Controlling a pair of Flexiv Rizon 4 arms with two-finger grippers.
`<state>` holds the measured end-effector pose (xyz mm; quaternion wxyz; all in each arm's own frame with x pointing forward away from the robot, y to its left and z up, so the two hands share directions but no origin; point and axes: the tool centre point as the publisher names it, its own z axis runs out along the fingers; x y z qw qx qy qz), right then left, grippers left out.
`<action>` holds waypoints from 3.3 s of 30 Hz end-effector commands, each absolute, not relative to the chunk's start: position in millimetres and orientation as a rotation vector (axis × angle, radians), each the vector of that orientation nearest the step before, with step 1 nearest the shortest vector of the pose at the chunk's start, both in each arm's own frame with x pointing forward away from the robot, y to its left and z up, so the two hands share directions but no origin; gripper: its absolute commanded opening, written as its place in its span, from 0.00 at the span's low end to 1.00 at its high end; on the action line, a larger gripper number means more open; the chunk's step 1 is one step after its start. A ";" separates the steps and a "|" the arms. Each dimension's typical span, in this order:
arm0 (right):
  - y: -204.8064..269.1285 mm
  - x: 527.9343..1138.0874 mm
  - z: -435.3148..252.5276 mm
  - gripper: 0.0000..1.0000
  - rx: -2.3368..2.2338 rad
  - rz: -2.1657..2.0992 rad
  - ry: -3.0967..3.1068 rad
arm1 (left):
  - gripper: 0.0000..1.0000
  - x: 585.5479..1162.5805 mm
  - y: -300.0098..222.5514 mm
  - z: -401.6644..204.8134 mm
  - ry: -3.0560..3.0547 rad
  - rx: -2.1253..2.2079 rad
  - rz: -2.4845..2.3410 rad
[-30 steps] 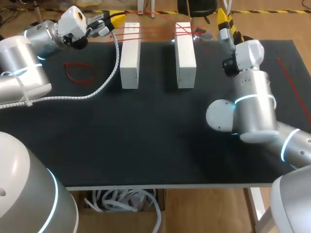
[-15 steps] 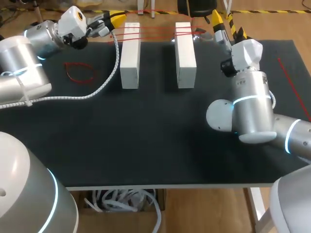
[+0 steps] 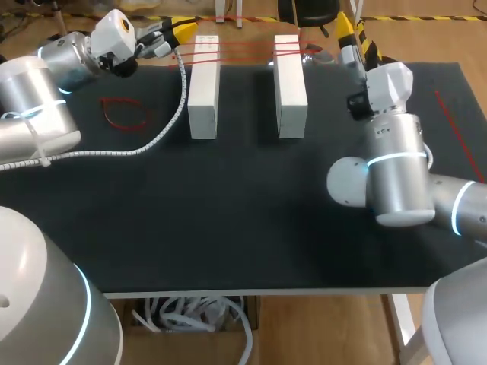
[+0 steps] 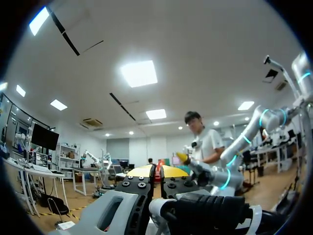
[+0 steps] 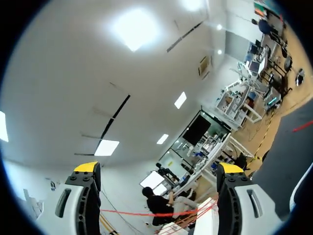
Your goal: Grab the tape and strap the tape.
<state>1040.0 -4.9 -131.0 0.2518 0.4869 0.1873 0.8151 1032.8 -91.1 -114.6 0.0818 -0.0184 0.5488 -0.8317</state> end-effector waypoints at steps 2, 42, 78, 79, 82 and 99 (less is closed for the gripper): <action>-0.1 1038.6 -128.3 1.00 1.408 2.228 0.410 | 0.00 1032.1 -91.6 -115.1 1.635 -0.056 -2.484; -19.4 975.6 -140.9 1.00 2.028 2.495 -0.315 | 0.00 1032.1 -91.6 -115.1 1.635 -0.056 -2.484; -12.4 1034.0 -172.8 1.00 2.034 2.448 -0.388 | 0.00 1032.1 -91.6 -115.1 1.635 -0.056 -2.484; -13.0 1036.1 -172.4 1.00 2.025 2.451 -0.381 | 0.00 1032.1 -91.6 -115.1 1.635 -0.056 -2.484; -14.1 1040.1 -171.5 1.00 2.017 2.454 -0.381 | 0.00 1032.1 -91.6 -115.1 1.635 -0.056 -2.484; 8.3 1023.0 -185.2 1.00 2.104 2.440 -0.262 | 0.00 1032.1 -91.6 -115.1 1.635 -0.056 -2.484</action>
